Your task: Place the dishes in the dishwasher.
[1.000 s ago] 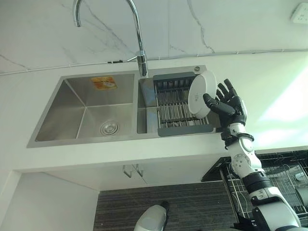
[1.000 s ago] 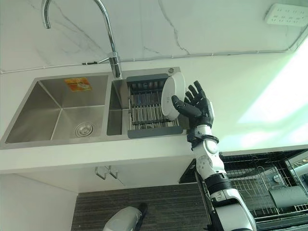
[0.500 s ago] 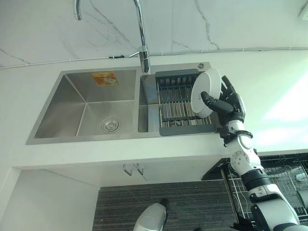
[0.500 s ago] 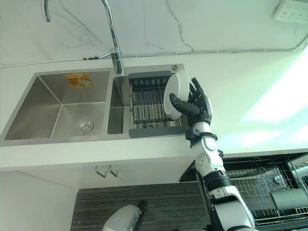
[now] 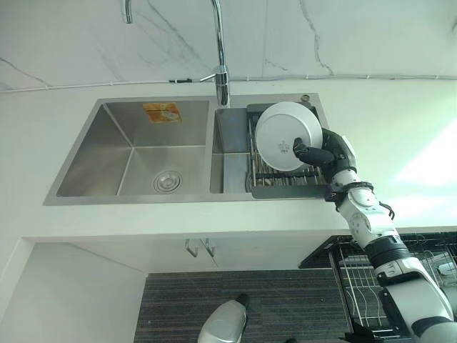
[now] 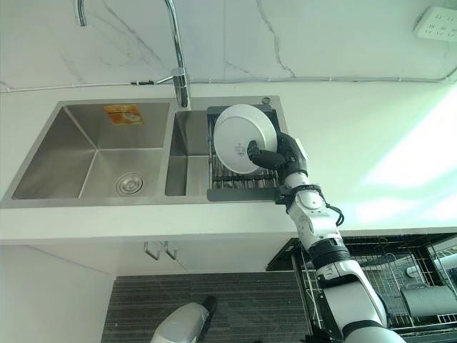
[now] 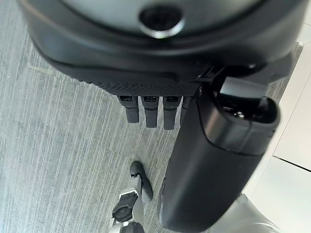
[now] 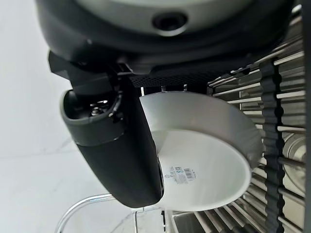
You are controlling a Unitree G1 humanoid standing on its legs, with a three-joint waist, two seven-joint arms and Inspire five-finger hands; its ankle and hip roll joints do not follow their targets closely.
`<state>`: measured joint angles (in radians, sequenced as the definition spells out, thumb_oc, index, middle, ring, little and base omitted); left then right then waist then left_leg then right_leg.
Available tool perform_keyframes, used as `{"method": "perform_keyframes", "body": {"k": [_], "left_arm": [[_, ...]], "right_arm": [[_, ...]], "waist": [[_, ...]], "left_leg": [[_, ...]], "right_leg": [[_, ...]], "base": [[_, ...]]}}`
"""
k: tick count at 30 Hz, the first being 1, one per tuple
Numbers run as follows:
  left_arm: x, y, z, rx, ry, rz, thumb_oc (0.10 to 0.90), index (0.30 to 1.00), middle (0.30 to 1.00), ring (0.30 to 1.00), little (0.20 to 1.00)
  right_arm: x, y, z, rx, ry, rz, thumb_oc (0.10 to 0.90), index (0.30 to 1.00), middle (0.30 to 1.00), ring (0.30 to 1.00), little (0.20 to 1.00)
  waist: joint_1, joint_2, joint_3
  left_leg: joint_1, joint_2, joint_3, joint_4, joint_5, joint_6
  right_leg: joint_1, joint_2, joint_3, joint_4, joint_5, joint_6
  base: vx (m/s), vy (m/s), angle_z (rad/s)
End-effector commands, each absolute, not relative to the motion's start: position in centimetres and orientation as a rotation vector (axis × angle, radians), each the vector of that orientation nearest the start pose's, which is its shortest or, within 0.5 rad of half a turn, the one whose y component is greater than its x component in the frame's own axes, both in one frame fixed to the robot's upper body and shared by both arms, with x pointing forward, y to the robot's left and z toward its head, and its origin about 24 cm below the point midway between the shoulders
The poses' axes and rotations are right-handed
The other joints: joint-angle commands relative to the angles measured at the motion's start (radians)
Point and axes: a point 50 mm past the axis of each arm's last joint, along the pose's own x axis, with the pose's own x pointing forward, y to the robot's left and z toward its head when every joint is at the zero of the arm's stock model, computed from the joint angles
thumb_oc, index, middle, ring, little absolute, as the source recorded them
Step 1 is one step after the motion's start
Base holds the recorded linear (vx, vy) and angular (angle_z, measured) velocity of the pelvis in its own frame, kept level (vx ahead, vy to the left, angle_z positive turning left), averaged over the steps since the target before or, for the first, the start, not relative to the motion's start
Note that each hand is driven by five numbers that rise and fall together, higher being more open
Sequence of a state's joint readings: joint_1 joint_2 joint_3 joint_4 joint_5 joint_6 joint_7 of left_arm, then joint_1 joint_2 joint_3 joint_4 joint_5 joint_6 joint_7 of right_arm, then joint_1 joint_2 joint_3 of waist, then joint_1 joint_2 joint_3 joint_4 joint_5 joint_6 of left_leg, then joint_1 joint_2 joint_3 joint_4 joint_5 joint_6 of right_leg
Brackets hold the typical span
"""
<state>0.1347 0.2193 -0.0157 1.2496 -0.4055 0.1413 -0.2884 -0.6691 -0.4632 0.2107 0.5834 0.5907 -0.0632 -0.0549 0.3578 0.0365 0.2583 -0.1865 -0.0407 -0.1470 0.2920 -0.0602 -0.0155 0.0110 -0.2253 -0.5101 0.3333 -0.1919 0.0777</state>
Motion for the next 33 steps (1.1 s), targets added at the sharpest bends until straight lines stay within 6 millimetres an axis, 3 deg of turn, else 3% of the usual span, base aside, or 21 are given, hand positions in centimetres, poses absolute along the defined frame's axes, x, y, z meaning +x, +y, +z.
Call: {"method": "perform_keyframes", "body": {"k": [1, 3, 5, 9, 12, 14, 17, 20, 24, 27, 30, 33], "left_arm": [[-0.9, 23.9, -16.8, -0.292, 1.514, 0.168, 0.8, 0.9, 0.9, 0.9, 0.9], [-0.9, 23.8, -16.8, -0.291, 1.511, 0.168, 0.8, 0.9, 0.9, 0.9, 0.9], [-0.9, 23.7, -16.8, -0.289, 1.51, 0.167, 0.8, 0.9, 0.9, 0.9, 0.9], [-0.6, 23.5, -16.9, -0.292, 1.501, 0.169, 0.8, 0.9, 0.9, 0.9, 0.9], [0.0, 23.2, -17.0, -0.286, 1.487, 0.167, 0.8, 0.9, 0.9, 0.9, 0.9], [0.1, 23.2, -17.1, -0.286, 1.486, 0.166, 0.8, 0.9, 0.9, 0.9, 0.9], [0.6, 22.8, -17.2, -0.278, 1.481, 0.171, 0.8, 0.9, 0.9, 0.9, 0.9], [1.0, 22.7, -17.2, -0.265, 1.48, 0.158, 0.8, 0.9, 0.9, 0.9, 0.9], [1.6, 22.2, -17.3, -0.273, 1.474, 0.164, 0.8, 0.9, 0.9, 0.9, 0.9], [2.2, 22.1, -17.3, -0.282, 1.464, 0.16, 0.8, 0.9, 0.9, 0.9, 0.9], [2.4, 22.1, -17.3, -0.296, 1.455, 0.167, 0.8, 0.9, 0.9, 0.9, 0.9], [2.5, 22.4, -17.2, -0.312, 1.455, 0.178, 0.8, 0.9, 0.9, 0.9, 0.9]], "right_arm": [[37.5, -21.3, 16.7, -0.026, -0.258, -0.03, 0.4, 0.3, 0.3, 0.3, 0.3], [37.2, -21.4, 17.7, 0.045, -0.347, -0.064, 0.4, 0.3, 0.3, 0.3, 0.3], [37.0, -21.0, 18.2, 0.248, -0.399, -0.049, 0.4, 0.3, 0.3, 0.3, 0.3], [35.3, -19.1, 19.7, 0.461, -0.597, 0.036, 0.4, 0.3, 0.3, 0.3, 0.3], [32.7, -17.6, 21.6, 0.646, -0.797, 0.145, 0.4, 0.3, 0.3, 0.3, 0.3], [32.4, -17.5, 21.9, 0.674, -0.818, 0.164, 0.4, 0.3, 0.3, 0.3, 0.3], [30.5, -18.4, 22.9, 0.776, -0.93, 0.185, 0.4, 0.3, 0.3, 0.3, 0.3], [29.1, -19.9, 23.1, 0.782, -0.995, 0.137, 0.4, 0.3, 0.3, 0.3, 0.3], [26.7, -23.7, 22.3, 0.712, -1.048, -0.035, 0.4, 0.3, 0.3, 0.3, 0.3], [24.0, -29.4, 19.1, 0.581, -0.989, -0.356, 0.4, 0.3, 0.3, 0.3, 0.3], [22.3, -33.2, 15.3, 0.458, -0.846, -0.591, 0.4, 0.3, 0.3, 0.3, 0.3], [21.8, -34.3, 14.1, 0.39, -0.786, -0.639, 0.4, 0.3, 0.3, 0.3, 0.3]], "waist": [[0.004, -0.009, -0.049], [0.001, -0.011, -0.051], [-0.004, -0.012, -0.052], [-0.029, -0.014, -0.058], [-0.076, -0.027, -0.069], [-0.086, -0.029, -0.071], [-0.149, -0.04, -0.088], [-0.188, -0.046, -0.096], [-0.268, -0.053, -0.111], [-0.351, -0.059, -0.121], [-0.39, -0.064, -0.114], [-0.396, -0.063, -0.104]], "left_leg": [[-0.008, 0.047, 0.023, 0.008, -0.096, -0.034], [-0.005, 0.05, 0.026, 0.008, -0.099, -0.033], [-0.001, 0.053, 0.03, 0.008, -0.101, -0.033], [0.013, 0.067, 0.049, 0.008, -0.112, -0.031], [0.032, 0.089, 0.087, 0.008, -0.133, -0.028], [0.035, 0.094, 0.096, 0.008, -0.137, -0.028], [0.04, 0.114, 0.138, 0.008, -0.149, -0.027], [0.048, 0.129, 0.167, 0.008, -0.16, -0.03], [0.057, 0.144, 0.203, 0.008, -0.176, -0.031], [0.069, 0.164, 0.241, 0.008, -0.192, -0.033], [0.073, 0.173, 0.258, 0.008, -0.195, -0.036], [0.072, 0.171, 0.258, 0.008, -0.196, -0.035]], "right_leg": [[0.034, -0.048, 0.047, -0.033, -0.033, 0.079], [0.032, -0.046, 0.051, -0.033, -0.033, 0.079], [0.03, -0.044, 0.057, -0.033, -0.032, 0.079], [0.018, -0.039, 0.083, -0.033, -0.032, 0.08], [-0.003, -0.024, 0.128, -0.033, -0.034, 0.079], [-0.008, -0.021, 0.137, -0.033, -0.033, 0.079], [-0.037, -0.007, 0.181, -0.033, -0.027, 0.08], [-0.052, 0.004, 0.21, -0.033, -0.027, 0.082], [-0.082, 0.023, 0.274, -0.033, -0.02, 0.085], [-0.111, 0.046, 0.34, -0.033, -0.014, 0.088], [-0.126, 0.056, 0.367, -0.033, -0.01, 0.088], [-0.129, 0.053, 0.367, -0.033, -0.009, 0.088]], "base": [[-0.07, -0.021, 0.03], [-0.08, -0.028, 0.03], [-0.07, -0.023, 0.02], [-0.08, -0.025, -0.08], [-0.11, -0.069, -0.37], [-0.07, -0.058, -0.45], [-0.09, -0.083, -0.34], [-0.03, -0.063, -0.57], [-0.01, -0.047, -0.52], [0.02, -0.073, -0.74], [0.01, -0.058, -0.6], [-0.02, -0.018, -0.2]]}}
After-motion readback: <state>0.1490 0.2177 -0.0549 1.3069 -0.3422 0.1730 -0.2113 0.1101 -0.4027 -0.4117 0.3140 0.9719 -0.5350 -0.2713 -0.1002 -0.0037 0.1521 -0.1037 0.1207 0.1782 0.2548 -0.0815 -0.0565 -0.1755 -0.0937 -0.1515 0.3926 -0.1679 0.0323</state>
